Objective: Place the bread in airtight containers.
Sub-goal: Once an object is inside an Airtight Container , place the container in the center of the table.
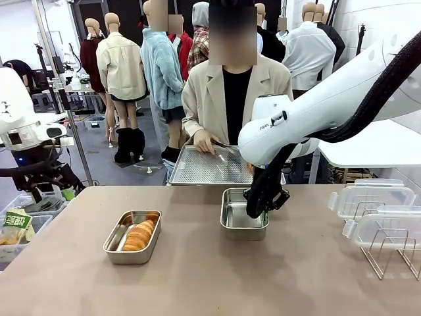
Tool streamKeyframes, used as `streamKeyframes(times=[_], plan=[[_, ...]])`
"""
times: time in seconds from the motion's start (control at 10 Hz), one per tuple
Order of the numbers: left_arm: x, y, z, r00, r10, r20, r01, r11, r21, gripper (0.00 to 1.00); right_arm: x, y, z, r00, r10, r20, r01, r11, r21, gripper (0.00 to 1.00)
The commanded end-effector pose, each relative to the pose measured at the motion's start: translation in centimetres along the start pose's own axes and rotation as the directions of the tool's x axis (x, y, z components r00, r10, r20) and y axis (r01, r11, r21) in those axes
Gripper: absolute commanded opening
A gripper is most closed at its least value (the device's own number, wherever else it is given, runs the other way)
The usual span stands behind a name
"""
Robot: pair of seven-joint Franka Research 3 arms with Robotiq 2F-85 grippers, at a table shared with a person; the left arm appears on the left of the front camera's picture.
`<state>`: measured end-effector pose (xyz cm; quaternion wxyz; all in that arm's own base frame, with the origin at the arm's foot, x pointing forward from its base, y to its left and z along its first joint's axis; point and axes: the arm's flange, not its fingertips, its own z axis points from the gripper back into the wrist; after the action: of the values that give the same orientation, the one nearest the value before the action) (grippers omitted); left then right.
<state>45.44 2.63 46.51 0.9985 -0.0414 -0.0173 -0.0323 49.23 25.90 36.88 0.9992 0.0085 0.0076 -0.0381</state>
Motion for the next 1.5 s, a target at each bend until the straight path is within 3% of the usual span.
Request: streamKeyframes(times=[0.0, 1.4], plan=[[0.38, -0.39, -0.08, 1.000, -0.009, -0.007, 0.009, 1.000, 0.010, 1.00, -0.01, 0.11, 0.10, 1.000, 0.000, 0.004, 0.000, 1.000, 0.002, 0.00], [0.38, -0.39, -0.08, 1.000, -0.009, -0.007, 0.009, 1.000, 0.010, 1.00, -0.01, 0.11, 0.10, 1.000, 0.000, 0.004, 0.000, 1.000, 0.002, 0.00]])
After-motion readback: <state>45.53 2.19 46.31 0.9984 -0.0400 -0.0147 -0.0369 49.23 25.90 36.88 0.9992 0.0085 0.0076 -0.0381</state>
